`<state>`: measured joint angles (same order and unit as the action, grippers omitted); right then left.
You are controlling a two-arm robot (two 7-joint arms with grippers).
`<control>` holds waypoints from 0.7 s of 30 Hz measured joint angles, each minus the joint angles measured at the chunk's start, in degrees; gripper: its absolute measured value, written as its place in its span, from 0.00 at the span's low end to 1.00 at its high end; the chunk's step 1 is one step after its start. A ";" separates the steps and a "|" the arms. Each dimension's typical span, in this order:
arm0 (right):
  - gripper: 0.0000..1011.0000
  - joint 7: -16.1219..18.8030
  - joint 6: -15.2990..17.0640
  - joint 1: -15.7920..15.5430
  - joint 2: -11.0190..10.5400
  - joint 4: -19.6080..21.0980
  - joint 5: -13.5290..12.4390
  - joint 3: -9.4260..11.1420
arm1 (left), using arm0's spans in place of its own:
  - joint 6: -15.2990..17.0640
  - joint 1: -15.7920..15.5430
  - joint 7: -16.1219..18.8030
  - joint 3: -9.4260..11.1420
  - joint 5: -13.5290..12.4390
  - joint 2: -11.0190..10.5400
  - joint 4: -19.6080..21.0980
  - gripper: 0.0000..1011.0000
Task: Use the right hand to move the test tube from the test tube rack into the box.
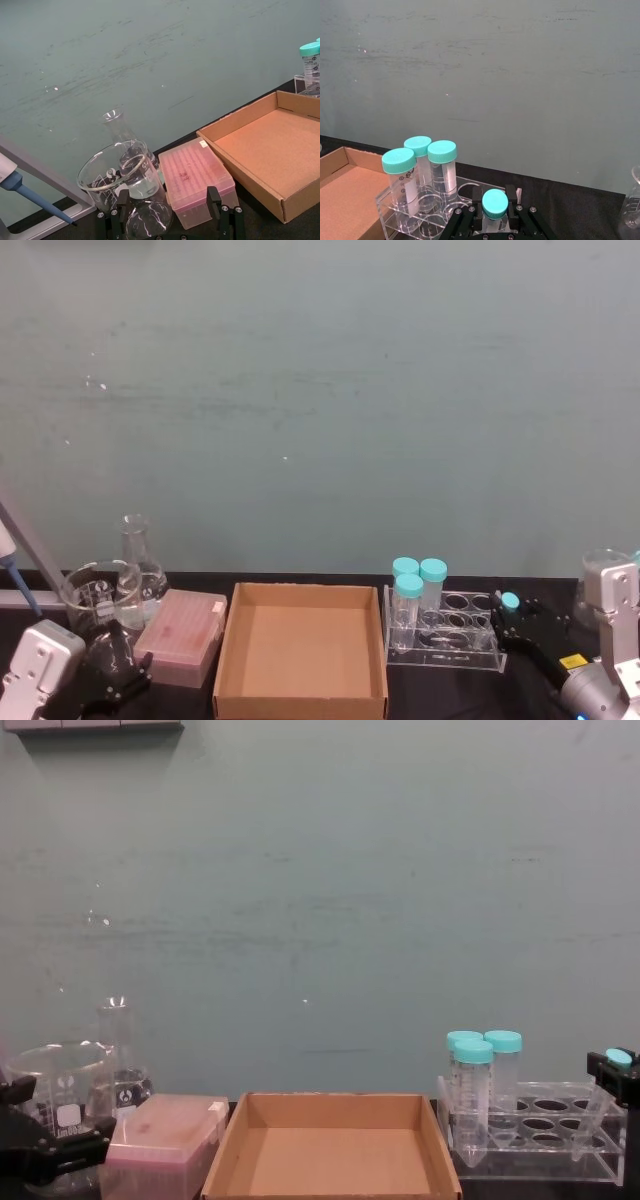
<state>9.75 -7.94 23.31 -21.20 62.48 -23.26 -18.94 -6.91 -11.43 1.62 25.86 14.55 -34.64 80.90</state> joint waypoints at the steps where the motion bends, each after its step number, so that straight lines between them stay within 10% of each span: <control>1: 0.27 0.00 0.00 0.00 -0.01 0.01 0.00 0.00 | 0.00 0.00 0.00 0.00 0.00 0.00 0.00 0.99; 21: 0.27 1.63 0.15 -1.12 -0.11 5.49 0.82 3.14 | 0.00 0.00 0.00 0.00 0.00 0.00 0.00 0.99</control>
<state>11.38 -7.79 22.19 -21.31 67.97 -22.44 -15.80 -6.91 -11.43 1.62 25.86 14.55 -34.64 80.90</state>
